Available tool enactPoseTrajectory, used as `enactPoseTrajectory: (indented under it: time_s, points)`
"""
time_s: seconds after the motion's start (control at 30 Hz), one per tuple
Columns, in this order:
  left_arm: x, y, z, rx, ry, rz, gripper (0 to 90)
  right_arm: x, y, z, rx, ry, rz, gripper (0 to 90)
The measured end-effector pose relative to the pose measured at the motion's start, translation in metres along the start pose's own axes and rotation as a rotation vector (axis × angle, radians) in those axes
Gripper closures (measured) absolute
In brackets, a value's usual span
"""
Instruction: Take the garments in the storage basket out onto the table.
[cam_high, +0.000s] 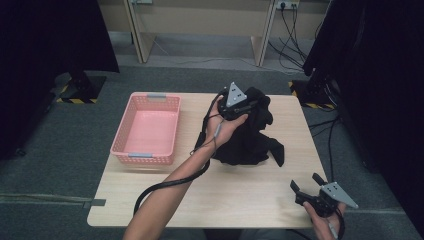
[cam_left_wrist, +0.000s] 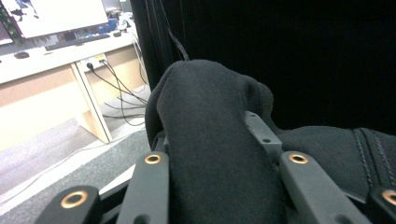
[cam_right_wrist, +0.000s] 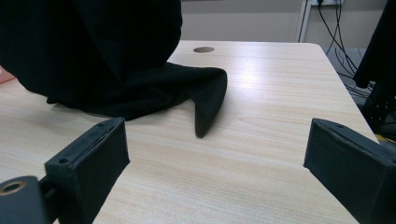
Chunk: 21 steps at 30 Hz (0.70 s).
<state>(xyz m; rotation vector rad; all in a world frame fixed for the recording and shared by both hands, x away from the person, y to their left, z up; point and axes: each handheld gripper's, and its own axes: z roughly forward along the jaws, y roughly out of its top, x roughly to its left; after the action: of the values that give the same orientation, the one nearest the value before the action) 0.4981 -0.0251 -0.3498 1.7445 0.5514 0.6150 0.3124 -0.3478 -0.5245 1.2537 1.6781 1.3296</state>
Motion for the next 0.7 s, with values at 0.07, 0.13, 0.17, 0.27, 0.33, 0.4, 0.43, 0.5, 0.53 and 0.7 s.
enactPoseTrajectory:
  time_s: [0.07, 0.13, 0.17, 0.27, 0.33, 0.4, 0.43, 0.5, 0.53, 0.7]
  points:
    - [-0.001, -0.003, 0.002, 0.010, -0.003, 0.001, 66.4, 0.000, 0.000, 0.000, -0.001, 0.000, -0.001, 6.5]
    - [-0.001, -0.008, 0.005, 0.022, -0.004, -0.002, 66.3, 0.000, 0.000, 0.000, -0.001, 0.001, -0.002, 6.5]
    - [-0.001, -0.010, 0.007, 0.027, -0.004, -0.003, 66.3, 0.000, 0.000, 0.000, -0.001, 0.001, -0.001, 6.5]
    - [-0.001, -0.018, 0.011, 0.046, -0.003, -0.009, 66.1, 0.000, 0.000, 0.000, -0.001, 0.001, -0.002, 6.5]
    - [0.000, -0.023, 0.013, 0.060, -0.004, -0.018, 66.1, 0.000, 0.000, 0.000, -0.001, 0.002, -0.003, 6.5]
    - [0.000, -0.029, 0.016, 0.077, -0.004, -0.020, 65.9, 0.000, 0.000, 0.000, -0.002, 0.002, -0.003, 6.5]
    - [0.000, -0.032, 0.018, 0.085, -0.003, -0.022, 65.8, 0.000, 0.000, 0.000, -0.001, 0.002, -0.002, 6.5]
    - [0.001, -0.038, 0.020, 0.099, -0.002, -0.026, 65.7, 0.000, 0.000, 0.000, -0.001, 0.002, -0.002, 6.5]
    - [0.001, -0.041, 0.021, 0.107, -0.002, -0.028, 65.7, 0.000, 0.000, 0.000, -0.001, 0.002, -0.003, 6.5]
    - [-0.001, -0.052, 0.028, 0.135, -0.007, -0.040, 65.6, 0.000, 0.000, 0.000, -0.001, 0.003, -0.003, 6.5]
